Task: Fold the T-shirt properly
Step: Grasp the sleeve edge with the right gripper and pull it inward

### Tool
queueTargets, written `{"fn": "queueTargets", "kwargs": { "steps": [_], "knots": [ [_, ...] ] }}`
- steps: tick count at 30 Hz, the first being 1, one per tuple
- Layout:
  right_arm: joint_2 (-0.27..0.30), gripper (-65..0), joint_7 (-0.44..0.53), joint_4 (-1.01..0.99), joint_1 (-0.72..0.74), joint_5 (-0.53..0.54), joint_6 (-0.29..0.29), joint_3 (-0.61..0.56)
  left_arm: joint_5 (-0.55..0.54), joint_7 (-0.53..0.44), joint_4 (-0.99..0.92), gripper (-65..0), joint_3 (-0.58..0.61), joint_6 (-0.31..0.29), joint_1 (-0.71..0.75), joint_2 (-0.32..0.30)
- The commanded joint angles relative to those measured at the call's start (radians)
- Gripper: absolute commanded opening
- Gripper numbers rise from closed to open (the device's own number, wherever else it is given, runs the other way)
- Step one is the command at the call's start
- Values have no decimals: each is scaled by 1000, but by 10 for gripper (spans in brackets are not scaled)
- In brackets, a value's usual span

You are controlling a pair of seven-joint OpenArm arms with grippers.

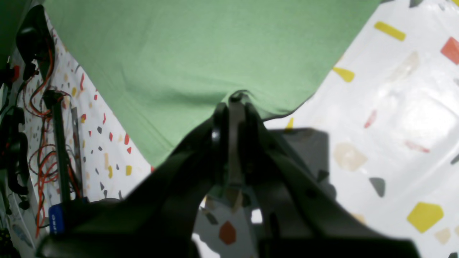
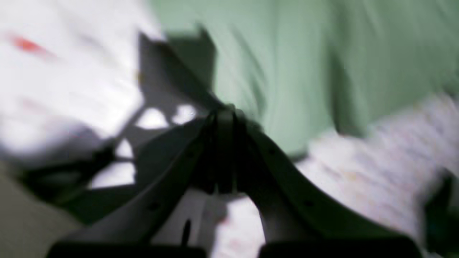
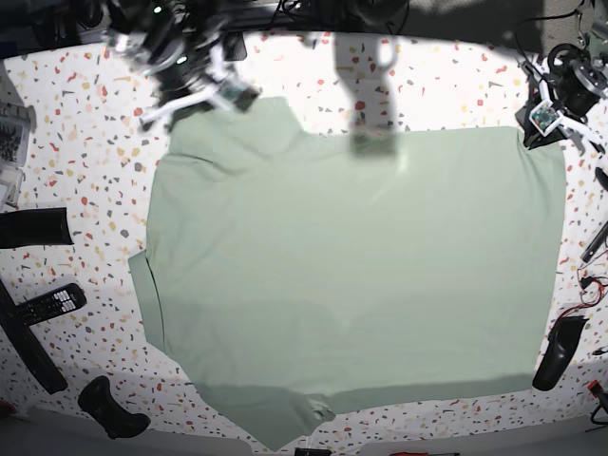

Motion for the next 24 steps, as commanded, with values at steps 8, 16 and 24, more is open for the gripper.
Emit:
{"fn": "queueTargets", "kwargs": {
  "steps": [8, 16, 24],
  "knots": [
    [4, -650, -9, 105, -1, 8, -1, -2, -5, -3, 9, -650, -8, 8, 0, -19],
    [32, -650, -53, 105, -1, 7, 21, -1, -5, -3, 9, -650, -8, 8, 0, -19],
    [157, -374, -107, 104, -6, 12, 62, -2, -5, -3, 9, -650, -8, 7, 1, -19]
  ]
}}
